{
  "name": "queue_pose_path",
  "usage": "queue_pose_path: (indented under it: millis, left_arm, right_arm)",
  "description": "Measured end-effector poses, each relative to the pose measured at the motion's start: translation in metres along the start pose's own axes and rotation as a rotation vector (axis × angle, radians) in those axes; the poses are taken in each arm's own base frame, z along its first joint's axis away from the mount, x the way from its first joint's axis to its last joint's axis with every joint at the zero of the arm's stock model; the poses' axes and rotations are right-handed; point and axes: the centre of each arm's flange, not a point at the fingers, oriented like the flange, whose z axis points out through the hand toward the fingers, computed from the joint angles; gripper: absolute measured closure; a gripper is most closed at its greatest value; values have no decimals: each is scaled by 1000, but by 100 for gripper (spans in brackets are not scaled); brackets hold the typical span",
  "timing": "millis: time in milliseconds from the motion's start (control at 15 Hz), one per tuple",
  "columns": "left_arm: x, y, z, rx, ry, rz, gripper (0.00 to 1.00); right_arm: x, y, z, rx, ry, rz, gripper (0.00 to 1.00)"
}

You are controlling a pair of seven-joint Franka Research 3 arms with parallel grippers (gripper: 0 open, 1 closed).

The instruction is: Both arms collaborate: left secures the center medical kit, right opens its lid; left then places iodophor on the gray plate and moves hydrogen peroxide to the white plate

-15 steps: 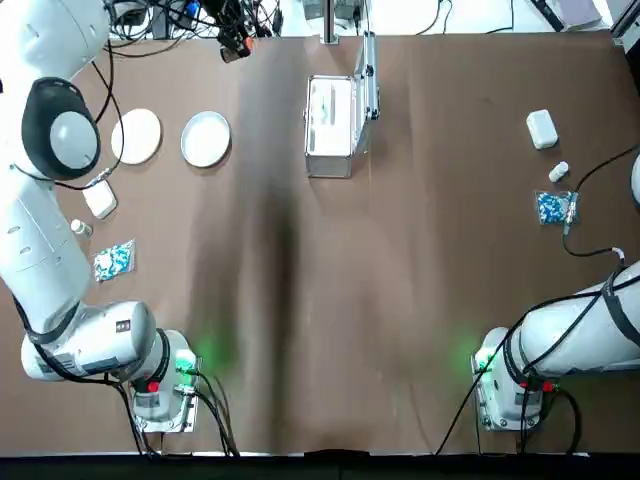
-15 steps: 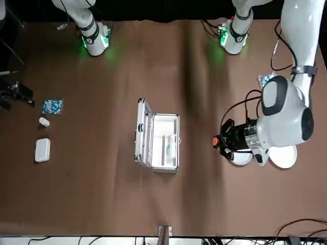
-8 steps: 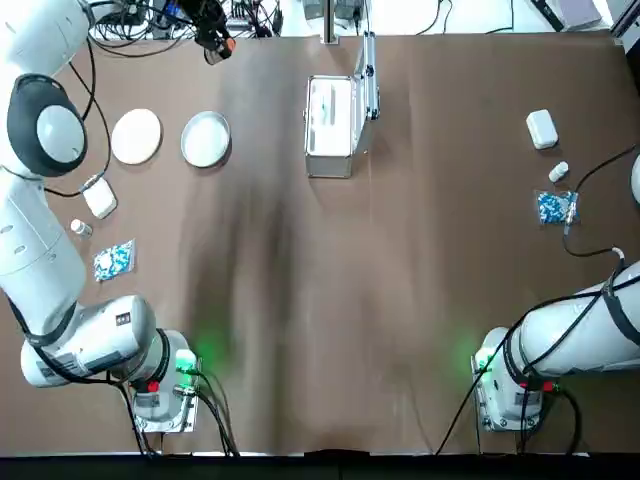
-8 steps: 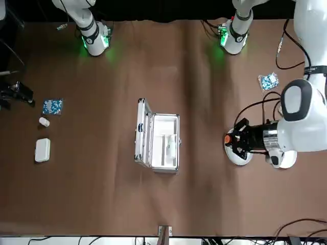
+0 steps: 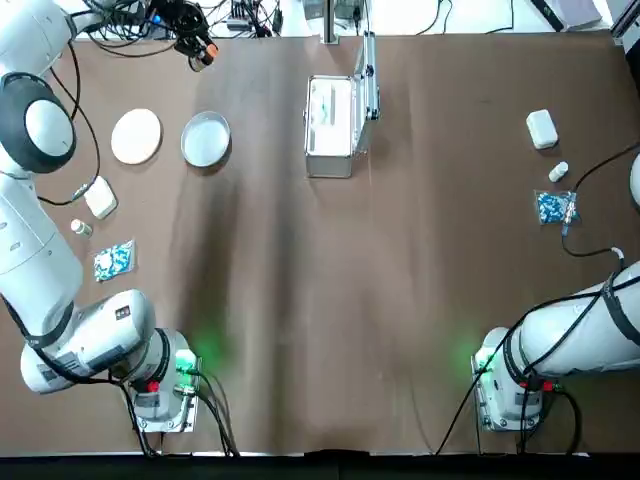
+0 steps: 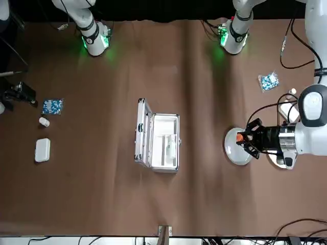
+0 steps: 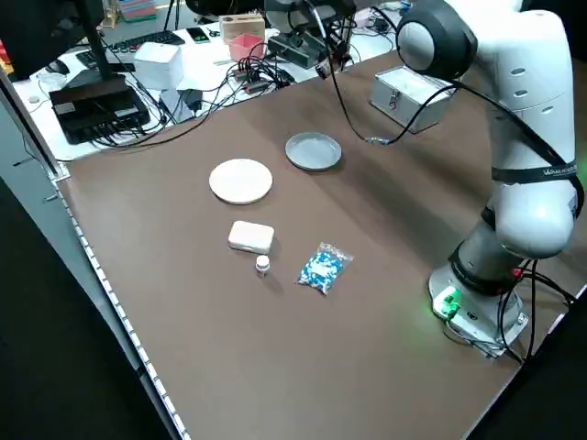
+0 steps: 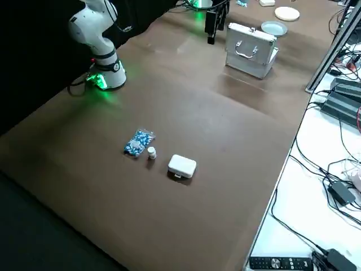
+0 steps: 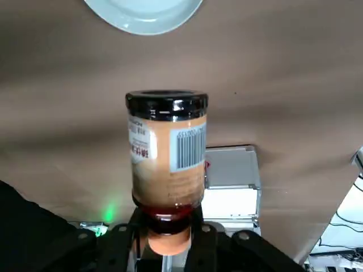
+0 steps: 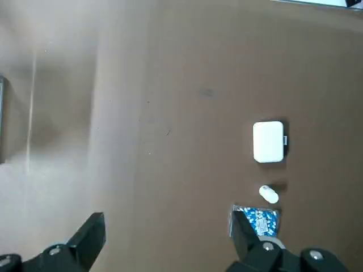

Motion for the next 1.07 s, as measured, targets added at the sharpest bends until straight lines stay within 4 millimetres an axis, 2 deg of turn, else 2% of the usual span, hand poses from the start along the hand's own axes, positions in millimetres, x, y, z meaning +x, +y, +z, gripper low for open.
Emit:
queue_pose_path:
  millis: [400, 733, 800, 1067]
  left_arm:
    - [71, -6, 2, -18, -160, -10, 67]
    - [122, -14, 10, -59, -315, 30, 67]
    - [150, -21, 19, -68, -387, 69, 67]
    - [215, -39, 53, -109, -542, 142, 67]
  right_arm:
    - [1, -6, 0, 18, 2, -6, 1]
    - [3, -8, 4, 25, -3, -6, 1]
    - [4, -9, 6, 26, -6, -8, 1]
    - [5, -10, 8, 27, -9, -9, 1]
